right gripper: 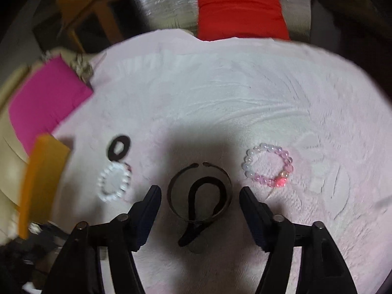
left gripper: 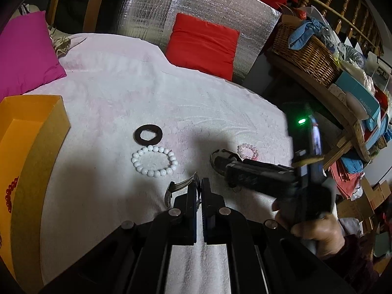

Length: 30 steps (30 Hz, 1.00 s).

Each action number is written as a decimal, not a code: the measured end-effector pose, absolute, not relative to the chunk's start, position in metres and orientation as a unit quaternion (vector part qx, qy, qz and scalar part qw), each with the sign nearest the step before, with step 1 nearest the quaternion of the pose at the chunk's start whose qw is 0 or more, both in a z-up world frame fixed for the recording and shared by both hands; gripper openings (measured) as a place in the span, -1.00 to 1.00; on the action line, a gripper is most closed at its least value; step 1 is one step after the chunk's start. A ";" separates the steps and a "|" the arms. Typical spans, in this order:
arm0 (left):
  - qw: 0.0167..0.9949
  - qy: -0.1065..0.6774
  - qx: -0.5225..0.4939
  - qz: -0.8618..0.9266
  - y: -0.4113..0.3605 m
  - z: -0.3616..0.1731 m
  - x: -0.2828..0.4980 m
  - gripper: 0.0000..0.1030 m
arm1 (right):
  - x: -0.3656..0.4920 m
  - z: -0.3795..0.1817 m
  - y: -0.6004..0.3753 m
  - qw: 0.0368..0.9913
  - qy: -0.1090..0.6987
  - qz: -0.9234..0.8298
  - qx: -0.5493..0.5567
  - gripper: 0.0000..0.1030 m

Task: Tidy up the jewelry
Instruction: 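Grasp the silver bangle with the right tool and lift it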

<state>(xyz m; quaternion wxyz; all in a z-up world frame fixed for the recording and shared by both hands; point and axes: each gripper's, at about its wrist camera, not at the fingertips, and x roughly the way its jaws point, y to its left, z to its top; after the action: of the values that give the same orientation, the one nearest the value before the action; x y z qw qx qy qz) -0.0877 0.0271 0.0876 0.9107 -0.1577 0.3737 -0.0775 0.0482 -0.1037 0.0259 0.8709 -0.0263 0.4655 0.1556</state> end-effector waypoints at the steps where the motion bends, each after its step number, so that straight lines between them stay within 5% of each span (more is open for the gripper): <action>1: 0.910 0.374 -0.158 -0.078 0.027 0.087 -0.087 -0.94 | 0.049 0.023 -0.101 0.871 0.466 0.149 -0.036 0.00; 3: 0.910 0.375 -0.158 -0.080 0.027 0.087 -0.087 -0.94 | 0.051 0.019 -0.099 0.875 0.463 0.129 -0.053 -0.31; 7: 0.909 0.376 -0.159 -0.082 0.028 0.086 -0.087 -0.94 | 0.054 0.021 -0.106 0.877 0.462 0.130 -0.034 -0.52; 15: 0.911 0.369 -0.162 -0.081 0.028 0.090 -0.090 -0.94 | 0.064 0.029 -0.143 0.846 0.488 0.196 0.083 -0.52; 17: 0.911 0.370 -0.164 -0.079 0.028 0.089 -0.091 -0.94 | 0.065 0.030 -0.151 0.842 0.492 0.197 0.102 -0.29; 19: 0.911 0.370 -0.164 -0.079 0.028 0.089 -0.091 -0.94 | 0.061 0.032 -0.154 0.850 0.481 0.188 0.100 0.41; 30: 0.910 0.372 -0.166 -0.080 0.031 0.087 -0.089 -0.94 | 0.044 0.025 -0.094 0.866 0.462 0.180 -0.059 0.42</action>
<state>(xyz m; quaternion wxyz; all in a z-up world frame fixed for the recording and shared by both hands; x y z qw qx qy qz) -0.0889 0.0314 0.0874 0.9097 -0.1664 0.3719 -0.0798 0.0440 -0.0939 0.0249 0.8665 -0.0590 0.4618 0.1803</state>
